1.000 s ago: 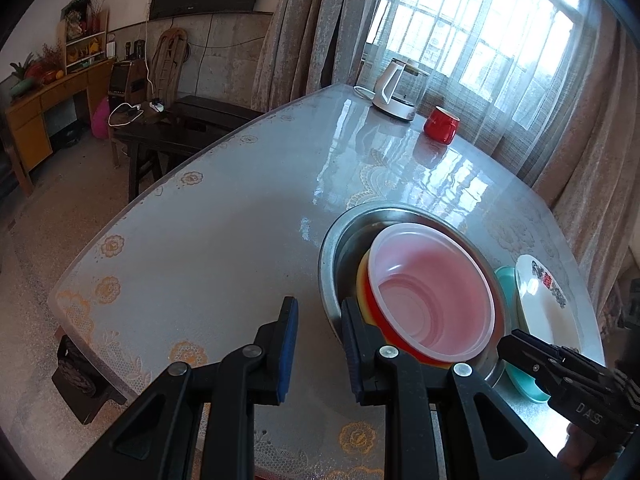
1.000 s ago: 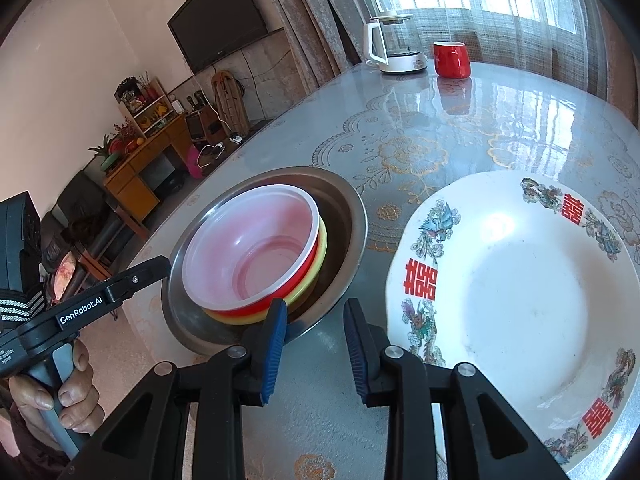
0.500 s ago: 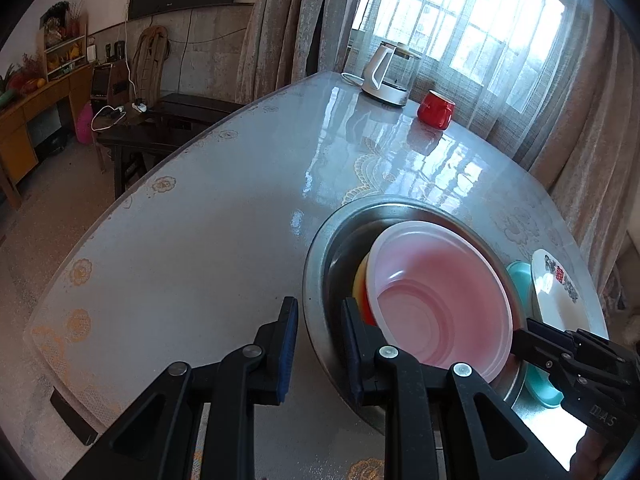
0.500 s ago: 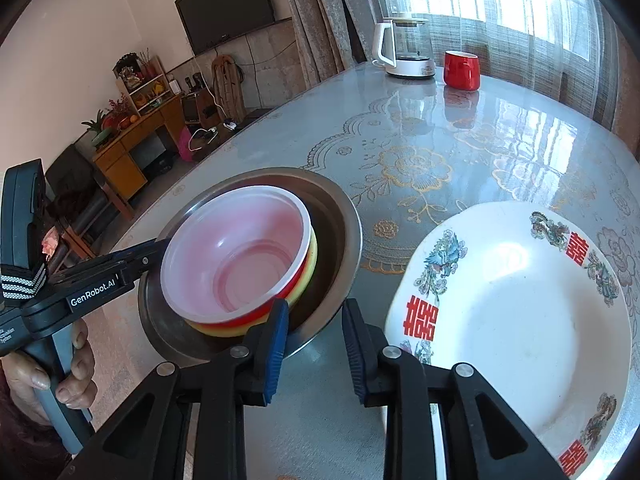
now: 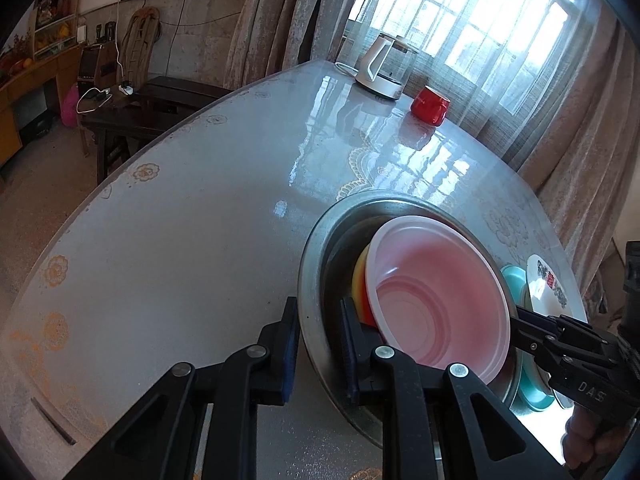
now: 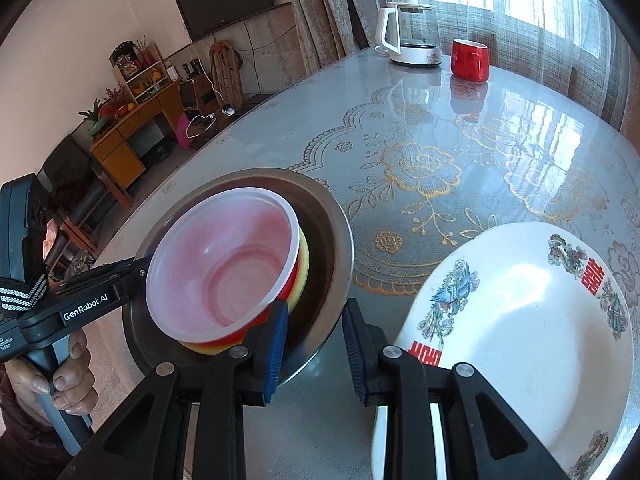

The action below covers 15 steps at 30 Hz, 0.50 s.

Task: Organize plates and bowls
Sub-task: 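Close both grippers on the rim of the steel bowl, then lift the steel bowl with nested bowls and carry it over the plate stack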

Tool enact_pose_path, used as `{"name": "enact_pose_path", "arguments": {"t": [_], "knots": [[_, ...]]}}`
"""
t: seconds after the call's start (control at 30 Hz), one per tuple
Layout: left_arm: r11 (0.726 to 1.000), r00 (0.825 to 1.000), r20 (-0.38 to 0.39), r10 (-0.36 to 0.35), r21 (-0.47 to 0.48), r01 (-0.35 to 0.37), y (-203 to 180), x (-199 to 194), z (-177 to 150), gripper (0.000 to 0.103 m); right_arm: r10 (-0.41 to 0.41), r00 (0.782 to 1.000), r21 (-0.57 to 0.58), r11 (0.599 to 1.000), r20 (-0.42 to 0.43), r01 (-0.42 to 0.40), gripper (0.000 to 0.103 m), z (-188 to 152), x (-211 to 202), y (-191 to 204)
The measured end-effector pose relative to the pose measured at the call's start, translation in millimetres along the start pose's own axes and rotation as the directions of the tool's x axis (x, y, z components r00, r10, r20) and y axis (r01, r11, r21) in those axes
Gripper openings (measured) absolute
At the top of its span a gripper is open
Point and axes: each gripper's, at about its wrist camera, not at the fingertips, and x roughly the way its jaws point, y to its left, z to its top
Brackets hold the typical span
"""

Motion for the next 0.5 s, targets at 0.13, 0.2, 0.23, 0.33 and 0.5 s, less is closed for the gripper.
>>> {"name": "enact_pose_path", "arguments": {"t": [0.13, 0.2, 0.23, 0.33, 0.5], "knots": [[1.0, 1.0, -0.007, -0.026, -0.01, 0.025, 3.6, -1.0, 1.8, 0.02, 0.016, 1.0, -0.016, 1.0, -0.024, -0.017, 0.028, 2.3, 1.1, -0.2], [0.999, 0.999, -0.011, -0.038, -0.023, 0.038, 6.2, -1.2, 2.1, 0.021, 0.035, 0.999, -0.009, 0.999, -0.034, -0.035, 0.028, 4.7, 2.9, -3.3], [0.999, 0.999, -0.015, -0.041, -0.031, 0.041, 7.6, -0.9, 2.3, 0.022, 0.039, 0.999, -0.006, 0.999, -0.036, -0.039, 0.028, 5.2, 3.6, -4.0], [0.999, 0.999, -0.017, -0.04, -0.021, 0.039, 6.4, -1.0, 2.3, 0.023, 0.02, 0.999, -0.019, 1.0, -0.03, -0.02, 0.029, 8.2, 6.0, -3.6], [0.999, 1.0, -0.006, -0.029, 0.02, 0.03, 2.6, -4.3, -1.5, 0.02, 0.06, 0.997, 0.0, 0.998, -0.055, -0.06, 0.029, 8.9, 5.6, -8.3]]}}
